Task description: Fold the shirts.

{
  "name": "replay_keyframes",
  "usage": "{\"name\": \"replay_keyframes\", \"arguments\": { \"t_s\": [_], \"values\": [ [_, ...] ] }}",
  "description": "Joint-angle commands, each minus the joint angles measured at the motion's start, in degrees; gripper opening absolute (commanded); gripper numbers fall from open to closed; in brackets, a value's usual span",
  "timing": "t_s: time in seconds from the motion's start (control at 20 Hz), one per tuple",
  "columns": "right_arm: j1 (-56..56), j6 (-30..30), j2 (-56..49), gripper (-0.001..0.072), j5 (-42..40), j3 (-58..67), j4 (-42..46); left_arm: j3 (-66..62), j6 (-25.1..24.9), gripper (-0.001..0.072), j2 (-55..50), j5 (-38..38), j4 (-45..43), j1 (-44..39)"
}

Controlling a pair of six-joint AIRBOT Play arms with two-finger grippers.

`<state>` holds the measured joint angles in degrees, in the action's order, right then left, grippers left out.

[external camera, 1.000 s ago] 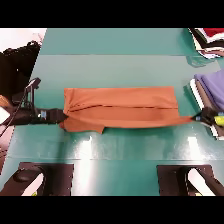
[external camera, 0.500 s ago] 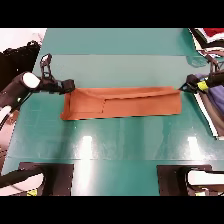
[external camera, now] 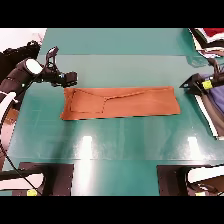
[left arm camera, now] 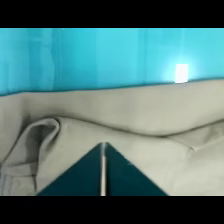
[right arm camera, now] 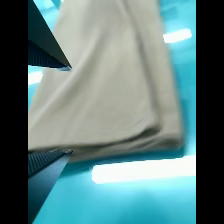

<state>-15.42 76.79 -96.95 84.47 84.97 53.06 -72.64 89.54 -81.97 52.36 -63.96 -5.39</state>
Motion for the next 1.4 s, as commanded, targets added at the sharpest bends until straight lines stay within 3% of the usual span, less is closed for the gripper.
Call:
{"name": "replay_keyframes", "arguments": {
  "t_s": [0.0, 0.4, 0.45, 0.6, 0.7, 0.95, 1.15, 1.35],
  "values": [
    [-3.43, -2.64, -0.59, 0.0586, 0.98, -5.97, -0.66, -0.85, 0.0, 0.0037, -0.28, 2.73, 2.73, -0.02],
    [1.36, -5.99, -0.66, 0.0569, -8.98, -14.08, -3.54, -0.68, 0.07, 0.0027, -3.91, -2.97, 4.46, -10.78],
    [2.25, -6.01, -0.66, 0.0504, -9.66, -13.57, -3.63, -0.68, 0.07, 0.0028, -4.96, -4.02, 4.9, -12.74],
    [4.76, -6.03, -0.66, 0.0164, -10.32, -10.6, -3.58, -1.22, 0.04, 0.0027, -7.78, -8.07, 6.12, -17.73],
    [5.99, -7.23, -0.63, 0.0018, -8.11, -7.76, -3.61, -3.15, 0.07, 0.0027, -10.21, -8.33, 6.16, -20.04],
    [9.2, -7.74, 2.08, 0.0017, 0.22, 3.69, -7.89, -9.94, 0.07, 0.0027, -16.85, -7.76, 6.69, -23.08],
    [14.23, -6.34, 5.53, 0.0017, 0.79, 12.98, -16.52, -14.21, 0.07, 0.0027, -21.84, -6.95, 9.27, -23.56],
    [21.79, -5.25, 5.6, 0.0017, 0.17, 20.7, -19.1, -17.57, 0.04, 0.0027, -25.03, -6.56, 11.8, -23.56]
  ]
}}
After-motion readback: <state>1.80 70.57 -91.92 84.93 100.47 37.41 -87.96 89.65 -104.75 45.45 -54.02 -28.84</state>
